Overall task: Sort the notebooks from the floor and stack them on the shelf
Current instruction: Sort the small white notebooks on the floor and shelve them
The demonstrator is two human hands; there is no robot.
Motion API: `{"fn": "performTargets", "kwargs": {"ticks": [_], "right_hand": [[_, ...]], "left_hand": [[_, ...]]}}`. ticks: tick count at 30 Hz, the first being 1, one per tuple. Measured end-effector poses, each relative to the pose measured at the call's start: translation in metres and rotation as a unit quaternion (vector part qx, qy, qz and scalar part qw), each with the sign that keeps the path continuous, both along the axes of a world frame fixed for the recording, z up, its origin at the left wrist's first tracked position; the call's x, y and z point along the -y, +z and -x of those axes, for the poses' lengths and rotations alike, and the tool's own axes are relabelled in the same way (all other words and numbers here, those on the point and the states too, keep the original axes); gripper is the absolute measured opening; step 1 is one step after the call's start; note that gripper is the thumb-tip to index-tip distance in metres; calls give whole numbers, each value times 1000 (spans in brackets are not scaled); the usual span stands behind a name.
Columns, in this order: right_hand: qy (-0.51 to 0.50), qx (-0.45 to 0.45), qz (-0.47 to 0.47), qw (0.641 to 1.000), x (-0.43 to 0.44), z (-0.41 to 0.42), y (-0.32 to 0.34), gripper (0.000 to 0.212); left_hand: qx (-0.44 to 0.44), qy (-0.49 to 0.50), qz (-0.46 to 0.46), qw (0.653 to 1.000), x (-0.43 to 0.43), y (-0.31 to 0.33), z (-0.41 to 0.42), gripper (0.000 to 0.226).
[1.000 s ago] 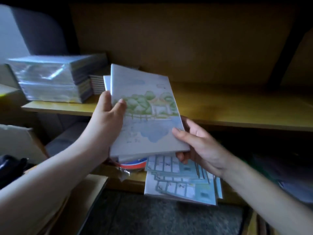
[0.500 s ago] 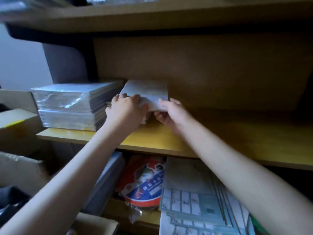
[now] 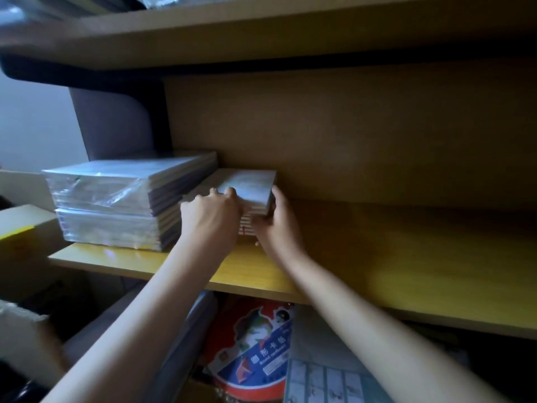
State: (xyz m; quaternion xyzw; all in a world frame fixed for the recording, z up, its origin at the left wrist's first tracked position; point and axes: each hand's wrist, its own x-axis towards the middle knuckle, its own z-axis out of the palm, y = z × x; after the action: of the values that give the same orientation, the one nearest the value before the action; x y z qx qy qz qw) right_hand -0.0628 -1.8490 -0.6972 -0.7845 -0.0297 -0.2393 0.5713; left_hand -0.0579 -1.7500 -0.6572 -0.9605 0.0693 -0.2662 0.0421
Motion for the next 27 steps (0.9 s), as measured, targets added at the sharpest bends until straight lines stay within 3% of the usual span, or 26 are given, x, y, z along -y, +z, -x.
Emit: {"fn": "performTargets", "kwargs": {"ticks": [6,16,20,27], "right_hand": [[-72,52,148,985,2,18,1,62],[25,-32,218,975,3,14,2,86],[10,-34,271,962,2,8,2,88],[11,-58,299,952,9,7,4,79]], "left_hand": [[-10,-19,-17,1000,-4,7,-5,43],[-3,-7,22,1000,1,7,-27,29],[-26,51,17,998,11,-2,-17,48],[-33,-12,56,998,21,-21,0,57]]}}
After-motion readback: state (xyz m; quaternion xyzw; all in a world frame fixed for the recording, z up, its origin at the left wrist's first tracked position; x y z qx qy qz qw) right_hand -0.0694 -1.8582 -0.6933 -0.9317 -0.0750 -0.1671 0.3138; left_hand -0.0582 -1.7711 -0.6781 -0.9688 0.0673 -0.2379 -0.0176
